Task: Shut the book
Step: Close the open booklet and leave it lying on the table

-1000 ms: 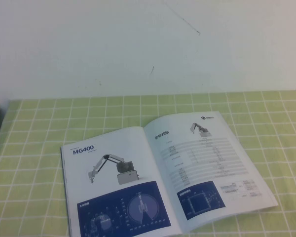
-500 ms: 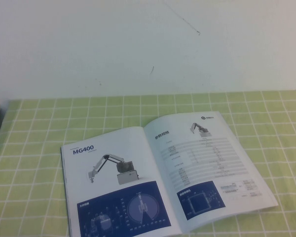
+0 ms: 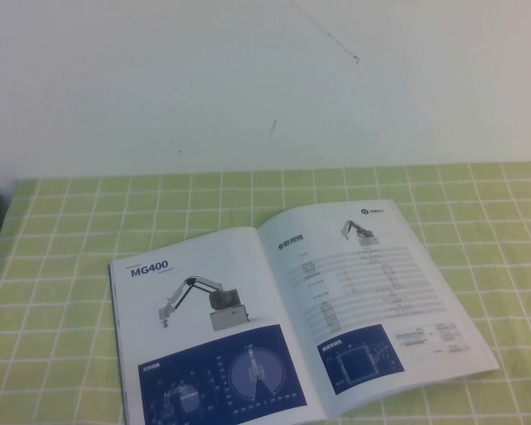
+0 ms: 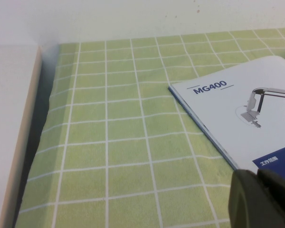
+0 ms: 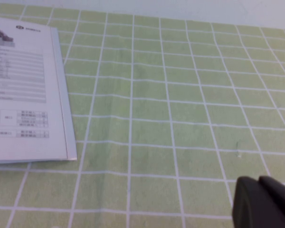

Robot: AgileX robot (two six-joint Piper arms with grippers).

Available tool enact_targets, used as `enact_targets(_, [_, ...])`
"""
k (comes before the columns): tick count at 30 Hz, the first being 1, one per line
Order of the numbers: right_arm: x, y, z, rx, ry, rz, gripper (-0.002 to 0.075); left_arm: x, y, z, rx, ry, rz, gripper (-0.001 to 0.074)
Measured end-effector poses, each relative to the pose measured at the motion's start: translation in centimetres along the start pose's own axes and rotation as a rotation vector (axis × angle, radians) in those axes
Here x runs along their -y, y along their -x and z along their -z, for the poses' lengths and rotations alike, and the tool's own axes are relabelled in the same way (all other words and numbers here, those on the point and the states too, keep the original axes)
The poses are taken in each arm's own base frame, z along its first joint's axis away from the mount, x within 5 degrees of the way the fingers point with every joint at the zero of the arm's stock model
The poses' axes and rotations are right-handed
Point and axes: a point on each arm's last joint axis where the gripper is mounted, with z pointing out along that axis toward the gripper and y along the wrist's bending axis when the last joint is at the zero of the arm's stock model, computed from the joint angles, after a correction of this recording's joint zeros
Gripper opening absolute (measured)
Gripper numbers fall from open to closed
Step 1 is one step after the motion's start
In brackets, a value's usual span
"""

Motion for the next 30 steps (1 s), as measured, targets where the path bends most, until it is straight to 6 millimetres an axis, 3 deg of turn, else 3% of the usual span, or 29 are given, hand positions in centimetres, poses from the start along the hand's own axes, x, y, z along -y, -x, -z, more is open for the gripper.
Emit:
enact_targets(12, [0.1, 0.2, -0.1, 0.04, -0.009, 0.019, -0.0003, -0.1, 0.2, 0.0, 0.037, 0.005, -0.002, -0.0004])
enact_targets(24, [0.7, 4.8, 1.4, 0.577, -0.14, 0.181, -0.0003, -0.5, 4.7, 1.3, 0.555, 0.059, -0.006, -0.0004])
enact_targets(27, [0.8, 5.4, 1.8, 0.652, -0.142, 0.138, -0.0003, -0.6, 5.3, 1.7, 0.639, 0.068, -0.006, -0.0004])
enact_targets(30, [0.9, 5.7, 2.1, 0.708, -0.093, -0.052, -0.0003, -0.6, 5.7, 2.1, 0.695, 0.071, 0.011, -0.0002])
